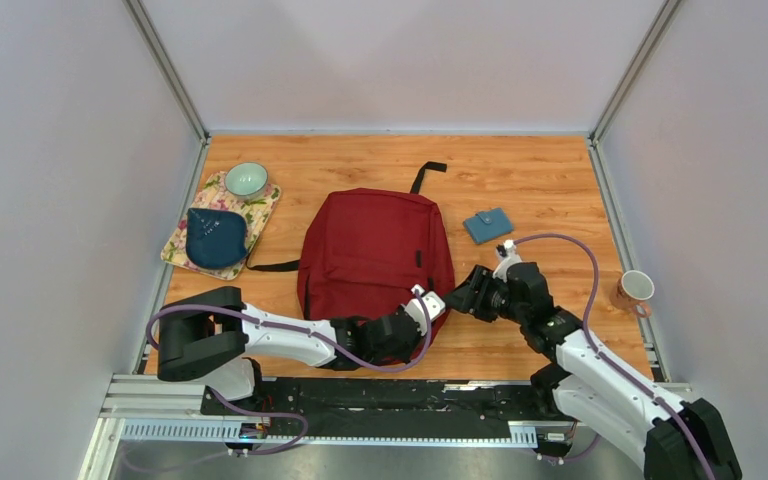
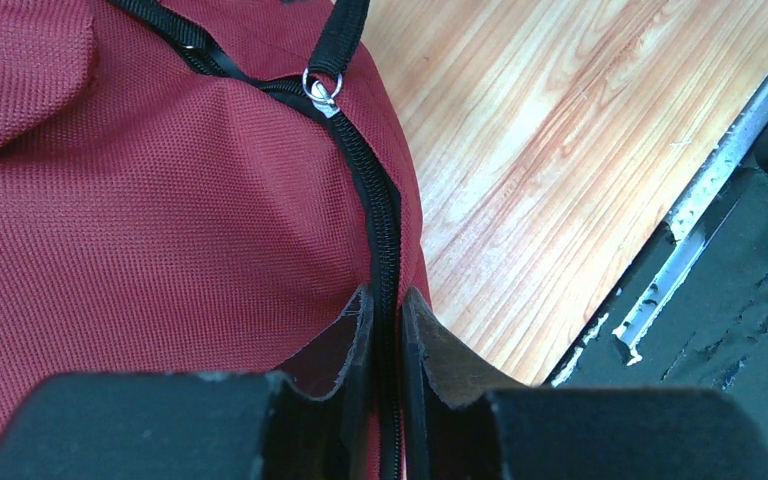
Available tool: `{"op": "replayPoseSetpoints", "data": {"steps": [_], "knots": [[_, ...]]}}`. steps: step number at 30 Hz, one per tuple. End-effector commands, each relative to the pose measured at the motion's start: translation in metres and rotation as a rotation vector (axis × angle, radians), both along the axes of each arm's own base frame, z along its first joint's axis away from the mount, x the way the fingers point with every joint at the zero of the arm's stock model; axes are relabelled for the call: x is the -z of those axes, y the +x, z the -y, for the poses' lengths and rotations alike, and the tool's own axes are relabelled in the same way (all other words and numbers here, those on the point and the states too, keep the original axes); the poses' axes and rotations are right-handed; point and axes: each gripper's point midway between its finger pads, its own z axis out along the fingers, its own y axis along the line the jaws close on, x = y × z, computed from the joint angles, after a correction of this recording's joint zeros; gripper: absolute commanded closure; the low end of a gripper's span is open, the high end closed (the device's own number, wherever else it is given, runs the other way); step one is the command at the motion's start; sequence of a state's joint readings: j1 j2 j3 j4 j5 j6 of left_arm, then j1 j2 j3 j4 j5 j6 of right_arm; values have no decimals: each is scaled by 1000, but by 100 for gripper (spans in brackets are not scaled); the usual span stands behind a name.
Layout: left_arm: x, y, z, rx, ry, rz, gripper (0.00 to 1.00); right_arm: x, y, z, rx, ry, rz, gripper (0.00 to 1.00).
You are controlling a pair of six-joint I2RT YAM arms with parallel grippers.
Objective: Pack the student bag
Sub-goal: Zip the student bag at the center of the board.
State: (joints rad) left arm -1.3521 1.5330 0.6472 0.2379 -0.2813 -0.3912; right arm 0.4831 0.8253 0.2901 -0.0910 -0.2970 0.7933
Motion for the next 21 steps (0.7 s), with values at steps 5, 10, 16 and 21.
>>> {"op": "replayPoseSetpoints", "data": {"steps": [5,10,16,21], "knots": [[-12,-6,19,32,-73,-33,80,-8,1,-6,38,78,-43,43],[-14,-6,18,30,-78,-32,80,-5,3,-11,41,92,-70,45],[-14,-5,16,22,-83,-29,81,-7,8,-22,10,134,-75,51],[-13,-6,16,22,-82,-32,81,-6,13,-27,-9,143,-76,65]]}}
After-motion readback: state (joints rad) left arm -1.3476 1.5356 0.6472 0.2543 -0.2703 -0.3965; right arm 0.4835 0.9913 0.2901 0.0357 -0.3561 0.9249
